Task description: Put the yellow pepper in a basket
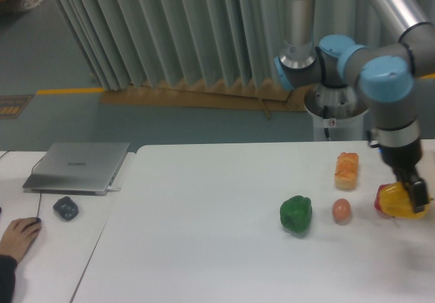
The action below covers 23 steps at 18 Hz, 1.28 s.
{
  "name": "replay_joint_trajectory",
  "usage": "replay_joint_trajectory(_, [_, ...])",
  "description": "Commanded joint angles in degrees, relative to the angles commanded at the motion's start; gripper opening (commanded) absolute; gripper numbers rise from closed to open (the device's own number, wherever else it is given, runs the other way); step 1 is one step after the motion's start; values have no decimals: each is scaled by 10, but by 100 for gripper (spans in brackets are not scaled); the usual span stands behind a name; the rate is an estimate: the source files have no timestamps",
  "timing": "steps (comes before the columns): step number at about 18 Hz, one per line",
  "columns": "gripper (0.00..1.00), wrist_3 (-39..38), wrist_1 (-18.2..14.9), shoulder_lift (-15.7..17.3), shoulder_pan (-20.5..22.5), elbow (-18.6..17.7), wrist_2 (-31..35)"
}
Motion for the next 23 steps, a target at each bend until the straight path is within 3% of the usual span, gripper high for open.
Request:
replay_joint_trajectory(5, [21, 149, -11, 12, 103, 0, -37])
replay_joint_trajectory(11, [22, 216, 2, -5, 149, -11, -38])
replay_joint_trajectory(15, [24, 218, 66, -51, 152, -27, -34])
replay_joint_trajectory(16, [31, 217, 71, -56, 155, -29, -34])
replay_joint_trajectory(17, [48, 212, 75, -59, 155, -29, -34])
replay_joint_trajectory(19, [58, 208, 76, -60, 153, -25, -36])
replay_joint_trajectory(20, [71, 203, 76, -60, 151, -24, -37])
replay_joint_trajectory(22, [82, 191, 82, -62, 147, -23, -38])
replay_joint_trajectory(23, [98, 181, 85, -62, 144, -22, -38])
